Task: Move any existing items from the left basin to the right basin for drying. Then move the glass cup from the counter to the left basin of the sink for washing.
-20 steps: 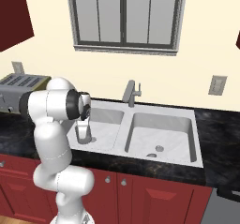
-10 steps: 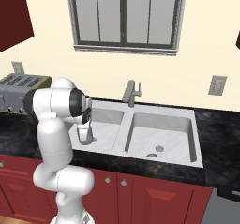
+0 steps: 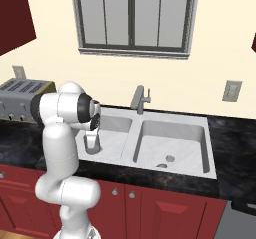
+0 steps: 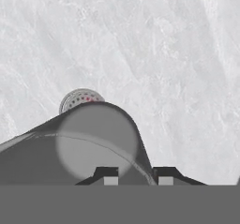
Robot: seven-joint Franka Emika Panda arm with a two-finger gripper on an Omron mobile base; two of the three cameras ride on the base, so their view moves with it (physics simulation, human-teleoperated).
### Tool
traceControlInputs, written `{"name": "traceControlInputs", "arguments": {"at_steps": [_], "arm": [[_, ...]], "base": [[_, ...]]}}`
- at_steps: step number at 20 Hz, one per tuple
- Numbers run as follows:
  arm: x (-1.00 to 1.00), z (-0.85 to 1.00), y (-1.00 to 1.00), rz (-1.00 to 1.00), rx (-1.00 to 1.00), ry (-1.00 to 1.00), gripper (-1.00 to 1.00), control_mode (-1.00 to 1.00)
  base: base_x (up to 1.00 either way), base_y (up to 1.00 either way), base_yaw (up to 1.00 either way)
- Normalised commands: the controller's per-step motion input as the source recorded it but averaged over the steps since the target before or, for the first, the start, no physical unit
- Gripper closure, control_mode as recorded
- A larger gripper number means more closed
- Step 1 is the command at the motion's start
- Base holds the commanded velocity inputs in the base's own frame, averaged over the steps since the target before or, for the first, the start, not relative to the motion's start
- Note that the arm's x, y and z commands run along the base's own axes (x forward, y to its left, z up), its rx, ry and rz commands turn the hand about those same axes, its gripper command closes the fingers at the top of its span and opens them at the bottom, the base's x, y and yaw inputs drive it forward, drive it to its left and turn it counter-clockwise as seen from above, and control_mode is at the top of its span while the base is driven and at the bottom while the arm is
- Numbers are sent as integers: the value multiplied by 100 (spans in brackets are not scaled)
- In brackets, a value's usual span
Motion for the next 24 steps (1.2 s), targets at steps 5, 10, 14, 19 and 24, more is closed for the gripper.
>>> {"name": "traceControlInputs", "arguments": {"at_steps": [5,10,14,19,24], "arm": [[1,-19,0,0,0,-3,100,-100],[1,-12,2,0,0,-1,-100,-100],[0,0,0,0,0,-7,-100,-100],[-4,0,0,0,0,-5,-100,-100],[-8,8,0,0,0,-5,-100,-100]], "base": [[0,0,0],[0,0,0],[0,0,0],[0,0,0],[0,0,0]]}}
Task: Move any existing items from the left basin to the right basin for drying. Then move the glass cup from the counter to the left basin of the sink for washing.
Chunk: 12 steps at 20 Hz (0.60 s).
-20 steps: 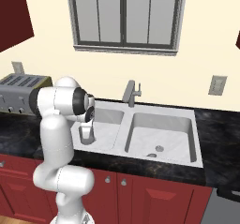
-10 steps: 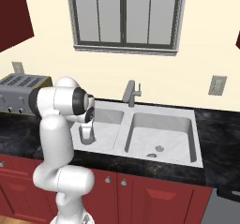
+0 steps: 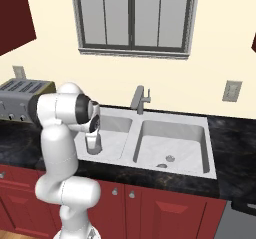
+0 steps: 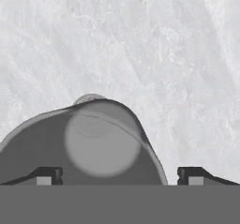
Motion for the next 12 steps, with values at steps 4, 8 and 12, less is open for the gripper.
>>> {"name": "traceControlInputs", "arguments": {"at_steps": [4,8,12], "arm": [[-18,19,0,0,0,-6,-100,-100],[-18,30,0,-1,0,-5,-100,-100],[-18,29,0,-2,0,-1,-100,-100]], "base": [[0,0,0],[0,0,0],[0,0,0]]}}
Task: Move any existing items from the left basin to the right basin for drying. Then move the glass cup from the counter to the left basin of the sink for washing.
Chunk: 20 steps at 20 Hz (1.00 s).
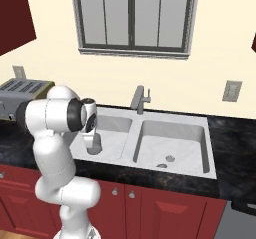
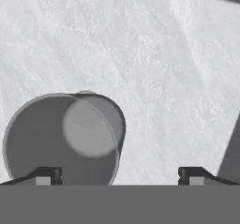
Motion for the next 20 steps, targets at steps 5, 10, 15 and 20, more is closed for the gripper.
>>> {"name": "traceControlInputs", "arguments": {"at_steps": [5,10,15,20], "arm": [[-20,30,0,-2,0,0,-100,-100],[-14,36,0,-1,-2,0,-100,-100],[-9,39,0,0,-4,0,-100,-100],[-7,36,0,0,-5,0,-100,-100]], "base": [[0,0,0],[0,0,0],[0,0,0],[0,0,0]]}}
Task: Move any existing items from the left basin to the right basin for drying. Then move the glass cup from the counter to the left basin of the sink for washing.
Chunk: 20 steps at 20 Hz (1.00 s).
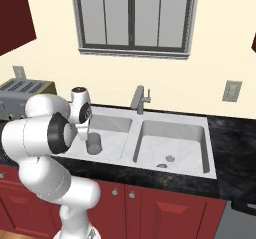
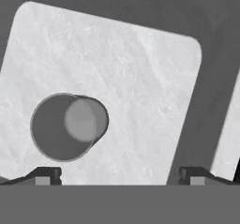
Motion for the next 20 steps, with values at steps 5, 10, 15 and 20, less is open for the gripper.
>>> {"name": "traceControlInputs", "arguments": {"at_steps": [5,10,15,20], "arm": [[-12,45,0,0,-5,0,-100,-100],[-13,50,1,0,-9,0,-100,-100],[-18,47,1,0,-8,0,-100,-100],[-20,42,3,0,-8,0,-100,-100]], "base": [[0,0,0],[0,0,0],[0,0,0],[0,0,0]]}}
